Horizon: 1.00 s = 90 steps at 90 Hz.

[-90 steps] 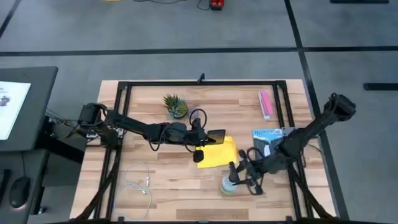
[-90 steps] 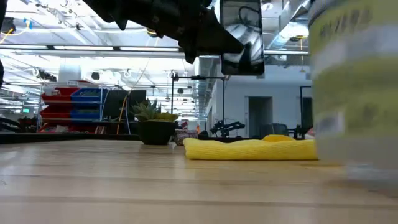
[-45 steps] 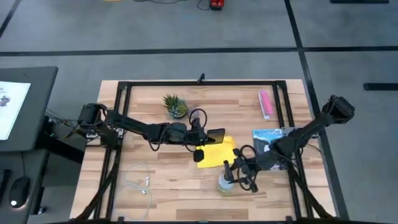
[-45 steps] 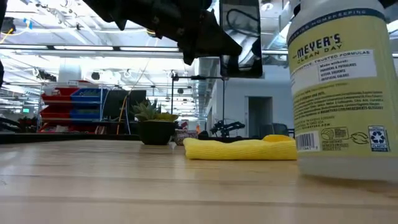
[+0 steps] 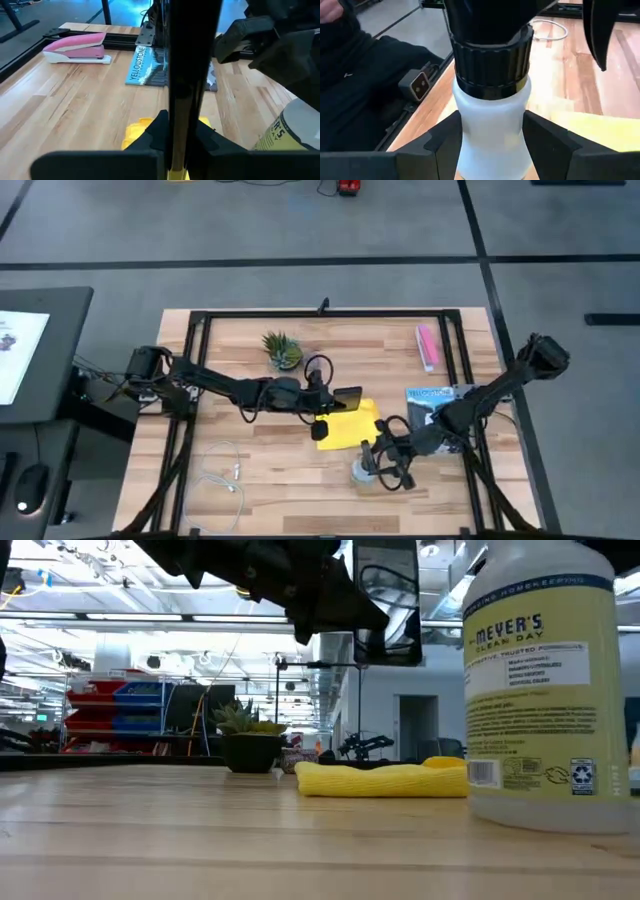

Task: Apply microfiber cloth
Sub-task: Spray the front side of the cellphone using a spray bottle

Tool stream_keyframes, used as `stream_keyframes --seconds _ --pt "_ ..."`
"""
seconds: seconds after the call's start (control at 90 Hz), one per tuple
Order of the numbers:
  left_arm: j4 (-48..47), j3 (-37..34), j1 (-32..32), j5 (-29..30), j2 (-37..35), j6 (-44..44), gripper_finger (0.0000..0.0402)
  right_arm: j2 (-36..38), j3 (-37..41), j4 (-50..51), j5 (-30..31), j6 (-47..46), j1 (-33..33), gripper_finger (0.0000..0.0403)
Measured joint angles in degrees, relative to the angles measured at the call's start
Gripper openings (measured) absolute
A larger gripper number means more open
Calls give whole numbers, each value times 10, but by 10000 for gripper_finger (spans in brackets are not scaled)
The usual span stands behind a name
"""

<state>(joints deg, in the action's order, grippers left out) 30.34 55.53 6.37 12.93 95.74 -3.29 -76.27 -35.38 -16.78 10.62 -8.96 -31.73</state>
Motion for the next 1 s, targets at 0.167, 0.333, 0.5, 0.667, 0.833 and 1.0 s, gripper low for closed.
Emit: stream_keyframes --seconds 0.167,0.333,0.5,0.667,0.833,1.0 --pt "0 0 3 0 0 3 13 1 0 -2 39 -10 0 239" --pt "0 0 3 -1 0 4 13 1 0 -5 46 -11 -1 297" --pt "0 0 3 0 0 5 13 2 0 -1 48 12 -1 339" --pt "0 0 3 0 0 5 13 2 -1 17 100 26 -1 353" --pt "0 0 3 0 0 5 13 8 -8 20 124 50 -1 350" --pt "0 0 3 0 0 5 13 30 -26 53 157 46 -2 350"
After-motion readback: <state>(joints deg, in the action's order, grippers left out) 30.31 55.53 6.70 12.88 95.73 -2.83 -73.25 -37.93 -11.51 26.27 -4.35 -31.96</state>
